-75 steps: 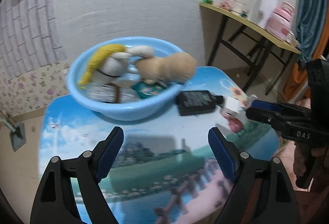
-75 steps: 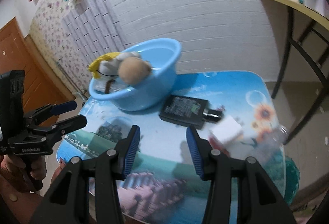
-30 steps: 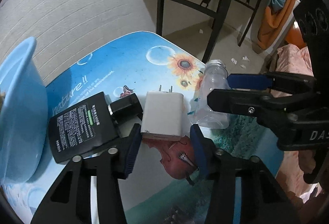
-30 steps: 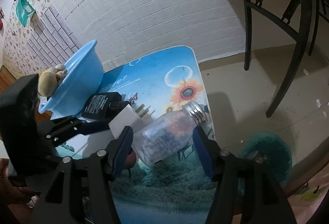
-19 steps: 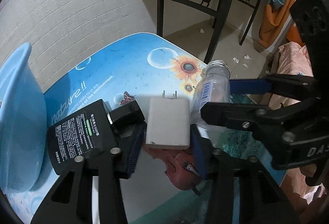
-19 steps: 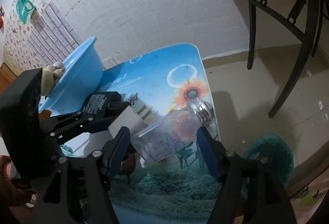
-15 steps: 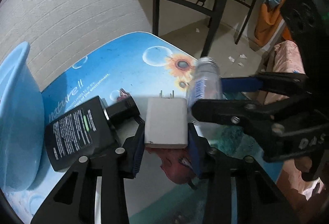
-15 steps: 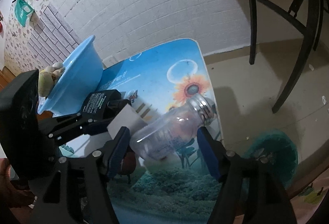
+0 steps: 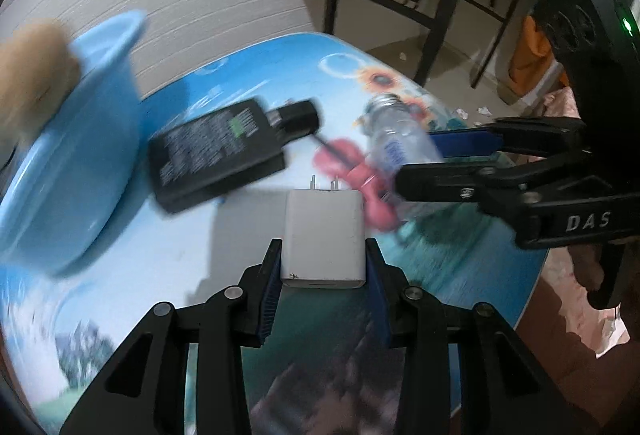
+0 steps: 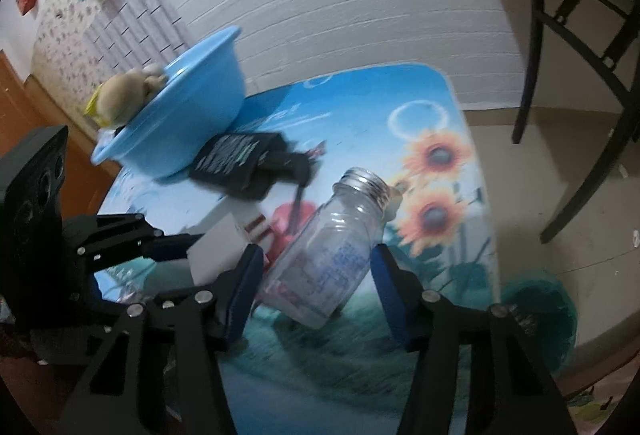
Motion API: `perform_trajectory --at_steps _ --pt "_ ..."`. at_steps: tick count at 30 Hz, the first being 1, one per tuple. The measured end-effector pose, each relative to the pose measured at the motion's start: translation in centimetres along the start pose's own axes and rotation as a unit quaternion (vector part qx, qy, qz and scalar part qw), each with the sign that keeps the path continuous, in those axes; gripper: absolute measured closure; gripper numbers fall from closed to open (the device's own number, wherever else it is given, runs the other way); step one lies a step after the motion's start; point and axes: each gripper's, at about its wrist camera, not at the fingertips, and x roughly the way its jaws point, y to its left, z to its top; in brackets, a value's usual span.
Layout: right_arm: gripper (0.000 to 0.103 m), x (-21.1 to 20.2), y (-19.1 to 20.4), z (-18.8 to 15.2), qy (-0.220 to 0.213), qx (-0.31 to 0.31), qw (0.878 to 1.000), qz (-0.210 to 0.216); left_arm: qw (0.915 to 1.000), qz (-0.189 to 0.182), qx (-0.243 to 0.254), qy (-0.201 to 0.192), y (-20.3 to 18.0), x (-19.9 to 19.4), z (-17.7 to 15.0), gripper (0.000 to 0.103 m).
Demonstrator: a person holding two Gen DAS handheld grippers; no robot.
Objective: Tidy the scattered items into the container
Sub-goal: 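Lift the charger with the left tool while the right tool lifts the bottle toward the basin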
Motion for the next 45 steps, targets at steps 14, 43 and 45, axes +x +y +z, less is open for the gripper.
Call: perform_trajectory --at_steps 14,43,45 --pt "0.048 -0.3 7.8 -2.9 0.03 -0.087 0.995 0.04 0.9932 0.057 -0.101 -0.007 6.3 -4.3 -7.2 0.066" --pt "0.048 1.2 8.1 -4.0 0.048 -0.131 0.988 -0.059 0.9791 0.128 -0.156 -0.027 10.0 -6.9 -12.2 0.062" --pt "0.048 1.4 8.5 -4.0 0.043 -0.147 0.986 -0.061 0.9791 0.127 -0.156 -0.03 10.1 -6.9 -12.2 0.061"
